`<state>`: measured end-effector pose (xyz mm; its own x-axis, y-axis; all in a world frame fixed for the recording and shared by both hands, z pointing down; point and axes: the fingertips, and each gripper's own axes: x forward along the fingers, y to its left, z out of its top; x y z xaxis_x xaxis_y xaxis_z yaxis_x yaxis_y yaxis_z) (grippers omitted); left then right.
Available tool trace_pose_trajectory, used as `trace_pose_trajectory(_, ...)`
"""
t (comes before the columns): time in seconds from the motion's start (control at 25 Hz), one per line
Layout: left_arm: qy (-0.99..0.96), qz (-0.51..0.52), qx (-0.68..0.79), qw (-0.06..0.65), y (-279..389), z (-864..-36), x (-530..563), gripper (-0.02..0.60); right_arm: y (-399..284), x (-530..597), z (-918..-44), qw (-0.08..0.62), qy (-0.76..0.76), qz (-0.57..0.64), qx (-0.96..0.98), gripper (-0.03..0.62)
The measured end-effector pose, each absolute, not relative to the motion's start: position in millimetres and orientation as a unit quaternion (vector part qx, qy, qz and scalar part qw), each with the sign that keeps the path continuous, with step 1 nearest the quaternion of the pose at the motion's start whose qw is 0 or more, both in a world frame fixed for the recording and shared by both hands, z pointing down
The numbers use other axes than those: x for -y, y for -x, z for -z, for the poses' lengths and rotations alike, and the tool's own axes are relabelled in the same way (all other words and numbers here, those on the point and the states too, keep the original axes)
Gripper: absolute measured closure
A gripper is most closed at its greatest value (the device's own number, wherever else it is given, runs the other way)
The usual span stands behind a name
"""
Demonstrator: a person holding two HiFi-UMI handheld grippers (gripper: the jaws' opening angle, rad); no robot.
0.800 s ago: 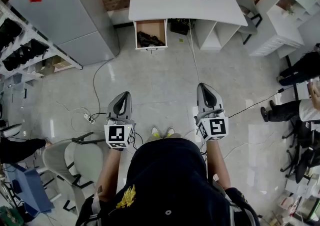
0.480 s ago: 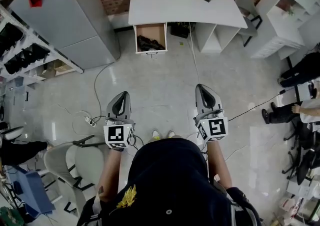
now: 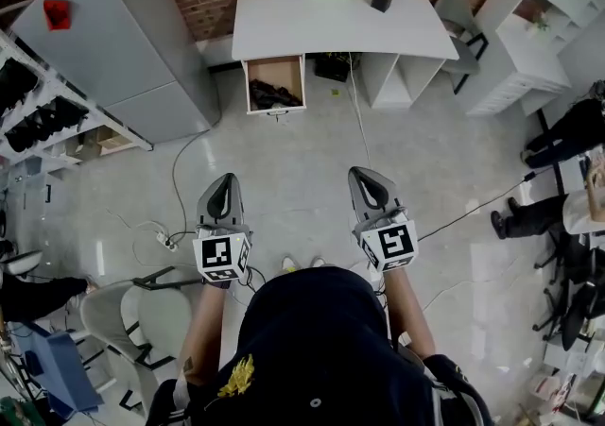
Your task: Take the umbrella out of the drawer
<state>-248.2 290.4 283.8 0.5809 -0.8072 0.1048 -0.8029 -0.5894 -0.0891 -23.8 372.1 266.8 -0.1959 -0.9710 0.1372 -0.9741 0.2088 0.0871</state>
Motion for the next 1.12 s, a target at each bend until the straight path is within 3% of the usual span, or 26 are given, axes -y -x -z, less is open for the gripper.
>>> trace_pose_trajectory(0.24,0.886,0.088,-0.452,0.057,217.4,-279.6,-291.6,0.563,2.6,-378.5,-268.3,0.076,-0.622,-0.017,0.779,0.567)
trace_pose_trajectory(0.8,0.879,0.088,-0.468,0.042,169.8,-286.6,-300.4,0.561,-51.5,-404.7,-290.6,0.088,-0.614,-0.047,0.783,0.566)
trace_pose_trajectory(1.0,0.875,0.085,-0.476,0.037,174.0,-288.8,-301.8,0.558,-42.1,-404.2,-303.6,0.088,-0.602,-0.072,0.79,0.566)
trace_pose_trajectory(1.08,0.875,0.088,-0.476,0.03,176.8,-293.9,-294.8,0.517,-34.4,-401.1,-308.9,0.094,-0.595,-0.078,0.795,0.567)
trace_pose_trajectory(1.12,0.875,0.091,-0.474,0.026,177.0,-297.2,-290.2,0.466,-32.1,-399.1,-311.1,0.095,-0.593,-0.081,0.795,0.566)
